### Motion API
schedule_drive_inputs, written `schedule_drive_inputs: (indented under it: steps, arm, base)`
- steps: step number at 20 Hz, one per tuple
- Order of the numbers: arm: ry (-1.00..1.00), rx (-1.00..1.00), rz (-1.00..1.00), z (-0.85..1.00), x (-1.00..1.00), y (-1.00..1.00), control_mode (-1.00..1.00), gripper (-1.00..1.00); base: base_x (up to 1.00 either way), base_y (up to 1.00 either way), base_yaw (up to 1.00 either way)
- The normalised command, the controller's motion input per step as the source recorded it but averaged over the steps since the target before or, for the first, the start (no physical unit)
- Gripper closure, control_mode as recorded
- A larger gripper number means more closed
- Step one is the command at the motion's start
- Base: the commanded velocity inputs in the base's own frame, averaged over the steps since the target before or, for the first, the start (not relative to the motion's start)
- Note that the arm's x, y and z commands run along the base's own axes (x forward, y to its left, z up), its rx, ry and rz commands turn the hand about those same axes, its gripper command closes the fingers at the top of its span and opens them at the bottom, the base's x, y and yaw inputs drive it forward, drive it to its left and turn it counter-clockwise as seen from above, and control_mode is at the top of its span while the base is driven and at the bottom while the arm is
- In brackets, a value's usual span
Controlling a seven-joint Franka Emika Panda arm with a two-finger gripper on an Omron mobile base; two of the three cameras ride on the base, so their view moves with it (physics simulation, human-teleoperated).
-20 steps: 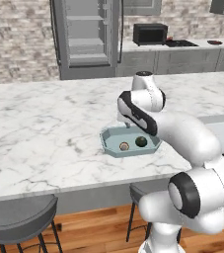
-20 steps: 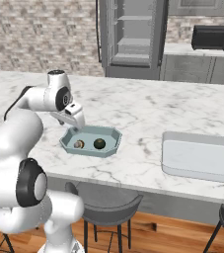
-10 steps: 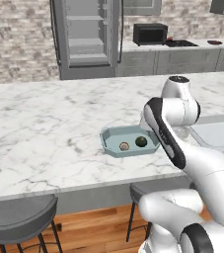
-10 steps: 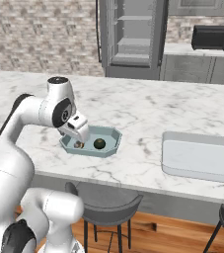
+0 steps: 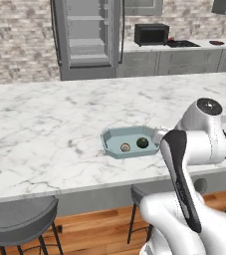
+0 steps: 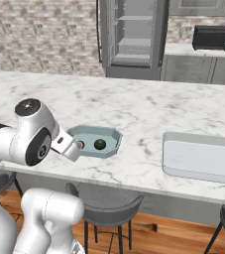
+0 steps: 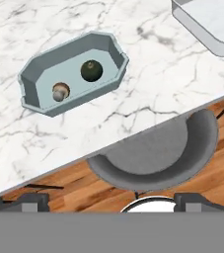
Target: Place the cold items (mushroom and squash) from the fridge in one tupperware on the dining counter. Place the warm items (kebab skewer and hot dog) in the stove area in another tupperware.
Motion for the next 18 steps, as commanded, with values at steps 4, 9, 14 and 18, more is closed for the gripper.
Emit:
schedule_drive_inputs:
  steps: [4, 9, 14, 18]
  arm:
    - [-0.27, -0.01, 0.02, 0.35, -0.53, 0.0, -1.0, -1.0]
    - [-0.16, -0.06, 0.09, 0.57, -0.39, 0.0, -1.0, -1.0]
    - [-0.07, -0.04, 0.05, 0.15, -0.25, 0.03, 1.0, -1.0]
    - [0.0, 0.0, 0.0, 0.0, 0.0, 0.0, 1.0, -1.0]
  base:
    - [0.0, 0.0, 0.0]
    - [0.0, 0.0, 0.0]
    - [-0.02, 0.02, 0.02]
    - [-0.57, -0.28, -0.06]
